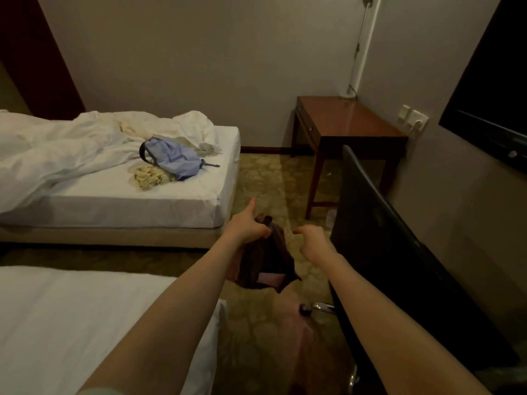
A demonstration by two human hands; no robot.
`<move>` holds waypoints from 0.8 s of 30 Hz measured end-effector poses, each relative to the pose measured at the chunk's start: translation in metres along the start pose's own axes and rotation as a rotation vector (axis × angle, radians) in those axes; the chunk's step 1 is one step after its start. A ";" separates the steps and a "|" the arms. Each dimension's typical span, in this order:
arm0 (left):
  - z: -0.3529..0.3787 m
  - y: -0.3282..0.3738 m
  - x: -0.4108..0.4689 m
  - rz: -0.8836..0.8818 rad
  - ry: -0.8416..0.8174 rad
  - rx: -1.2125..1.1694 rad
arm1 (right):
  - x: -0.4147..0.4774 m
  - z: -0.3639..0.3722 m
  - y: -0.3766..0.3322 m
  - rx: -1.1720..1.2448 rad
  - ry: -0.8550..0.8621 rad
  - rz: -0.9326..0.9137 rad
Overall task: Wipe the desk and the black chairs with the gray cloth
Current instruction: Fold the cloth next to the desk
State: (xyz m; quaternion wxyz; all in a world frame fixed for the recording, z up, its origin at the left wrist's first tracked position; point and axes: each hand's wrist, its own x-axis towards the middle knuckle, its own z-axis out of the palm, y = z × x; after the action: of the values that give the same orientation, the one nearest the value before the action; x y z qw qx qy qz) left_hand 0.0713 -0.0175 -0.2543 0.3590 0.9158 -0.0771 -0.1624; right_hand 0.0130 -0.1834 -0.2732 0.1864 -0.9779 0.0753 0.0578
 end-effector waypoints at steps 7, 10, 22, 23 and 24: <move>-0.059 0.025 0.107 0.062 0.030 -0.047 | 0.116 -0.026 -0.022 0.249 -0.046 0.063; -0.076 0.031 0.152 0.089 0.029 -0.098 | 0.158 -0.033 -0.033 0.627 -0.035 0.117; -0.082 0.061 0.329 0.077 0.035 -0.330 | 0.326 -0.060 -0.022 0.919 0.031 0.176; -0.082 0.066 0.344 0.081 0.028 -0.375 | 0.341 -0.066 -0.019 0.932 0.032 0.166; -0.082 0.072 0.360 0.084 0.017 -0.423 | 0.356 -0.072 -0.015 0.951 0.038 0.156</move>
State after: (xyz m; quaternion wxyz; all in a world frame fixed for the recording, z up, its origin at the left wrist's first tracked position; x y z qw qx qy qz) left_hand 0.4349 -0.1105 -0.2357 0.5503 0.8174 -0.0765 -0.1520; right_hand 0.3717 -0.2408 -0.2516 0.6066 -0.7765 0.1698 0.0129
